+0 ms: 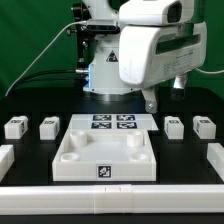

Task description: Assemble one leg

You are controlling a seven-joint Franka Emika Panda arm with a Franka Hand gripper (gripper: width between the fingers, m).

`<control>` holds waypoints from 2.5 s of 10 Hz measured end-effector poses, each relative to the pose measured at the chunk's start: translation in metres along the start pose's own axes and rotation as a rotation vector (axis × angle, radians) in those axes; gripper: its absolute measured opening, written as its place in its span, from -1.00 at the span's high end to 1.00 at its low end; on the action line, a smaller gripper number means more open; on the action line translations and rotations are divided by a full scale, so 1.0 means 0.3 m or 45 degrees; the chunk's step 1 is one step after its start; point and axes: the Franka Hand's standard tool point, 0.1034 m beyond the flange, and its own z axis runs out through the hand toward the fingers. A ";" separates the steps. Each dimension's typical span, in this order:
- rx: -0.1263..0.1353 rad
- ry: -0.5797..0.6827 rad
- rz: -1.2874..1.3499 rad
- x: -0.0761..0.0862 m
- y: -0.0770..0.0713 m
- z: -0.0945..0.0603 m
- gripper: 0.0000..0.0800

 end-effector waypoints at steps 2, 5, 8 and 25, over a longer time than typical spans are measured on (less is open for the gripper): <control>0.000 0.000 0.000 0.000 0.000 0.000 -0.63; 0.000 0.000 0.000 0.000 0.000 0.000 -0.63; -0.006 0.008 -0.051 -0.041 -0.043 0.034 -0.63; 0.085 -0.025 -0.632 -0.436 -0.228 0.256 -0.63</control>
Offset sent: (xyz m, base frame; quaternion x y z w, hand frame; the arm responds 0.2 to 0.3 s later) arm 0.0000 0.0000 0.0000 0.0000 0.0000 0.0000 1.0000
